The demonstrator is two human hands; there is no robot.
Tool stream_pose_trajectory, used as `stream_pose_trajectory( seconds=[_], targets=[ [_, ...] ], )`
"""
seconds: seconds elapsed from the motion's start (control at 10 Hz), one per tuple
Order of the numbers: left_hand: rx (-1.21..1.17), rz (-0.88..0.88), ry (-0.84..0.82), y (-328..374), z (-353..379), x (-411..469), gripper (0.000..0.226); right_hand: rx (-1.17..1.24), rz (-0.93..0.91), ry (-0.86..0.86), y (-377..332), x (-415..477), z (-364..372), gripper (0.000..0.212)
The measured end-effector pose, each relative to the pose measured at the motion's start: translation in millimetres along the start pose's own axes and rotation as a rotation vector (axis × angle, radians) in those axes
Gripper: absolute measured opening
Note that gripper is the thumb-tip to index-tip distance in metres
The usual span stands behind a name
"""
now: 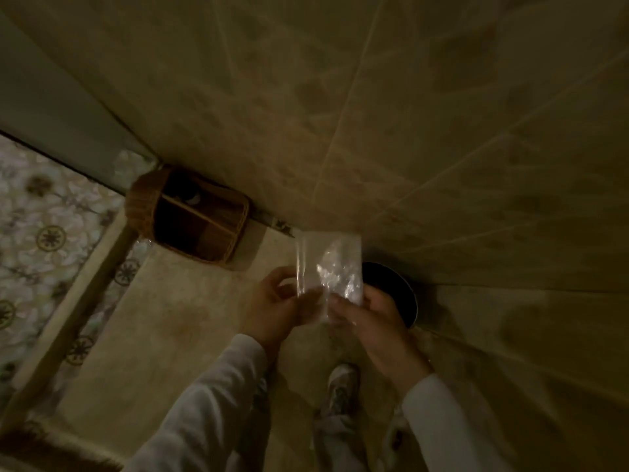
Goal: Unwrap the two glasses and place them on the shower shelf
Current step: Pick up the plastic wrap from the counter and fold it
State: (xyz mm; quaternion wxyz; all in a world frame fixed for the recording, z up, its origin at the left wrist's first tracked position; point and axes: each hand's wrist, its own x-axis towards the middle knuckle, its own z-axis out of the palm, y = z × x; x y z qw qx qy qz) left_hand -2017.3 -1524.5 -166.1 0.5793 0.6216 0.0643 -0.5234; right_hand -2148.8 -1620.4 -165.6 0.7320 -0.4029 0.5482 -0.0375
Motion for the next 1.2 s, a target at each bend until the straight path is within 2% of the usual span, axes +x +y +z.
stream_pose_trajectory(
  seconds=[0.1, 0.2, 0.3, 0.4, 0.5, 0.6, 0.7, 0.8, 0.9, 1.0, 1.1, 1.2],
  targets=[
    [0.055, 0.018, 0.066, -59, -3, 36, 0.022, 0.029, 0.08, 0.041, 32, 44, -11, 0.036],
    [0.053, -0.022, 0.099, -112, -2, 75, 0.024, -0.052, 0.054, 0.095, 75, 82, -31, 0.025],
    [0.267, -0.019, 0.033, -168, 12, 115, 0.021, -0.148, 0.053, 0.232, 118, 122, -75, 0.016],
    [0.912, 0.187, -0.016, -212, 34, 165, 0.017, -0.347, 0.116, 0.37, 157, 173, -132, 0.011],
    [1.206, 0.3, -0.156, -243, 66, 211, 0.024, -0.524, 0.183, 0.432, 185, 225, -178, 0.016],
    [1.373, 0.317, -0.276, -268, 89, 248, 0.025, -0.669, 0.267, 0.386, 203, 272, -208, 0.021],
    [1.503, 0.373, -0.371, -289, 109, 272, 0.044, -0.716, 0.277, 0.318, 217, 309, -216, 0.023],
    [1.567, 0.365, -0.417, -306, 127, 289, 0.041, -0.503, 0.304, 0.272, 237, 336, -215, 0.025],
    [1.583, 0.313, -0.416, -309, 134, 290, 0.035, -0.495, 0.321, 0.332, 246, 352, -218, 0.041],
    [1.608, 0.315, -0.418, -306, 127, 281, 0.034, -0.587, 0.289, 0.515, 252, 351, -225, 0.041],
    [1.623, 0.33, -0.425, -297, 120, 271, 0.034, -0.776, 0.266, 0.517, 244, 338, -222, 0.039],
    [1.626, 0.359, -0.396, -286, 120, 267, 0.038, -0.831, 0.225, 0.484, 238, 324, -219, 0.038]
  ],
)
